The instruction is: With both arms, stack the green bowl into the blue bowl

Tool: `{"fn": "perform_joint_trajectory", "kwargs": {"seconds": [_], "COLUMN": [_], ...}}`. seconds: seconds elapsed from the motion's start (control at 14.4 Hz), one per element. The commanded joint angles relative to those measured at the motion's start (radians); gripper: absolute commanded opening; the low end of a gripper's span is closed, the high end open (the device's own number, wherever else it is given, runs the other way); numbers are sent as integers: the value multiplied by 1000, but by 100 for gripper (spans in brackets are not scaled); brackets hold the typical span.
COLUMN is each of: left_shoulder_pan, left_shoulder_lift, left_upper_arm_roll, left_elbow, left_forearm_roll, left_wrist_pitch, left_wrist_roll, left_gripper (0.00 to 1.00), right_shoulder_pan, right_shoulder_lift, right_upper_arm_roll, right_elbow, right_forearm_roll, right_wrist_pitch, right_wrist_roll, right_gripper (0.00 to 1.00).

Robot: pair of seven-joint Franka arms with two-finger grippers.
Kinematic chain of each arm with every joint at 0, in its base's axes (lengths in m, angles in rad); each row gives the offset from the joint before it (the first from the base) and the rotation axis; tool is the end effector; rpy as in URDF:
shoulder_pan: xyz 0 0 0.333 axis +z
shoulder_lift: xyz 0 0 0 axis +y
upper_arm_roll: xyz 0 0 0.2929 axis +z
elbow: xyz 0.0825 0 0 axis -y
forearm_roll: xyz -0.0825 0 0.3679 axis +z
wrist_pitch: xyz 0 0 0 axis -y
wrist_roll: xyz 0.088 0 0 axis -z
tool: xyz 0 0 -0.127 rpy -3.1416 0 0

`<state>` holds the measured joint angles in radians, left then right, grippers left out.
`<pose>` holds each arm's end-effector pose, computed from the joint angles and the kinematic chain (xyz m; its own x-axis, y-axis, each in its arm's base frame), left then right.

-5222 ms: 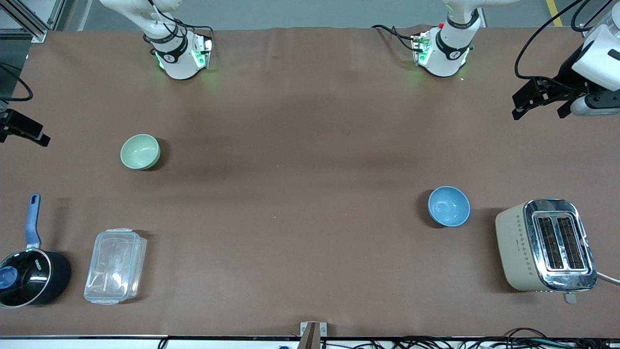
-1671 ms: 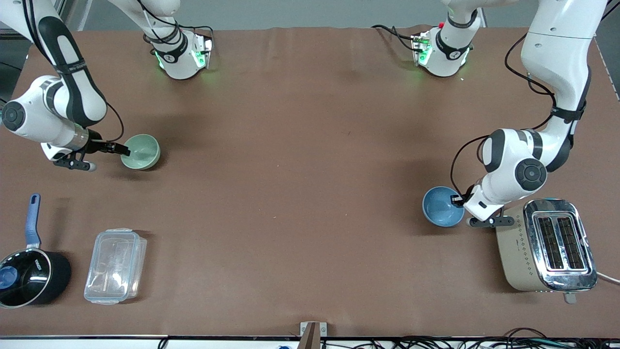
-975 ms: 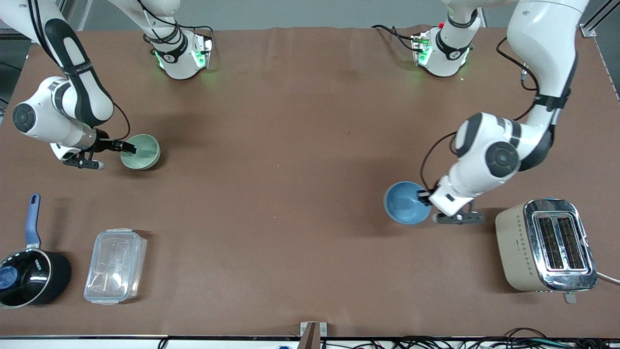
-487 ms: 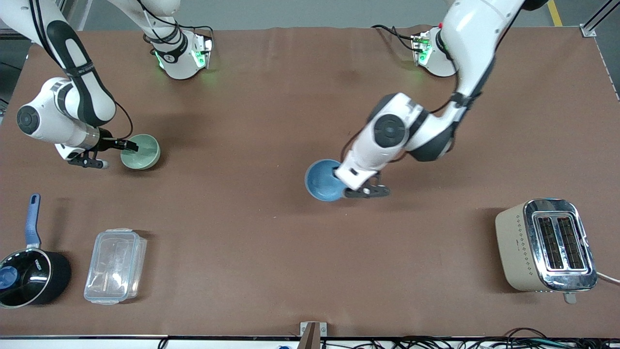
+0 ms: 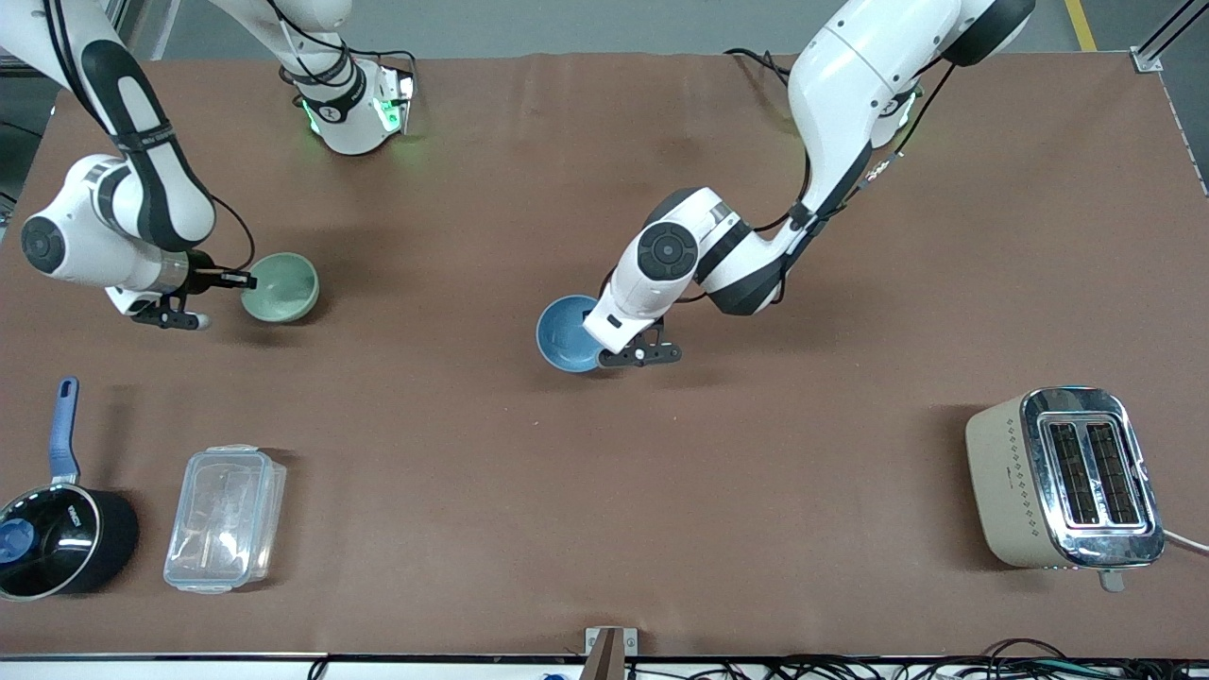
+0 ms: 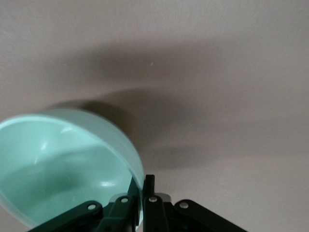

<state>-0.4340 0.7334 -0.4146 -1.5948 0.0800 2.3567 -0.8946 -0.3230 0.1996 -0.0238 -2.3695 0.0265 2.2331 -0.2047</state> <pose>0.4753 -0.4861 0.2118 0.9898 0.0882 -0.1122 0.1091 -0.9744 0.1967 0.4223 -0.1518 0.1903 0.9366 -0.1405 -0.3209 -0.1735 -0.9819 -0.0764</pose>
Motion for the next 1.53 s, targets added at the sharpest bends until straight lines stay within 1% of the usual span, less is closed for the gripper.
{"fn": "perform_joint_trajectory", "kwargs": {"seconds": [0.0,0.07,0.28,0.35,0.49,0.56,0.63,0.7,0.84,0.91,1.04,1.18,1.25,1.32,1.39,1.46], "left_shoulder_pan": [-14,-15,-29,-29,-29,-29,-28,-28,-16,0,59,139,179,220,280,334], "left_shoulder_lift": [21,24,47,53,70,70,69,60,19,-23,-129,-237,-291,-339,-386,-420], "left_upper_arm_roll": [5,5,13,13,19,19,19,19,22,26,30,31,33,34,30,27], "left_elbow": [29,29,30,30,30,30,30,30,32,26,32,30,29,27,30,32], "left_forearm_roll": [15,15,15,17,27,44,46,50,50,50,52,53,53,72,125,150], "left_wrist_pitch": [15,16,30,36,39,39,39,39,26,6,-120,-222,-264,-290,-319,-345], "left_wrist_roll": [-26,-26,-26,-26,-24,-26,-27,-32,-49,-49,-41,-37,-27,-11,27,78], "left_gripper": [1,1,6,12,18,28,57,100,100,100,100,100,100,100,100,100], "right_shoulder_pan": [-7,-7,2,16,56,73,91,111,156,185,255,323,358,399,456,503], "right_shoulder_lift": [-34,-42,-45,-45,-46,-46,-46,-48,-48,-48,-46,-43,-43,-37,-32,-25], "right_upper_arm_roll": [7,7,10,13,13,13,13,13,13,13,15,12,12,12,12,12], "right_elbow": [80,123,318,385,484,524,548,565,590,593,599,601,599,596,593,590], "right_forearm_roll": [9,9,9,9,9,18,33,55,99,113,131,202,220,220,220,220], "right_wrist_pitch": [-128,-188,-415,-481,-561,-584,-592,-596,-603,-603,-596,-572,-544,-508,-472,-443], "right_wrist_roll": [4,2,2,2,4,4,5,8,50,70,125,166,210,273,339,407], "right_gripper": [1,1,1,1,1,1,1,1,1,1,1,0,0,0,0,0]}}
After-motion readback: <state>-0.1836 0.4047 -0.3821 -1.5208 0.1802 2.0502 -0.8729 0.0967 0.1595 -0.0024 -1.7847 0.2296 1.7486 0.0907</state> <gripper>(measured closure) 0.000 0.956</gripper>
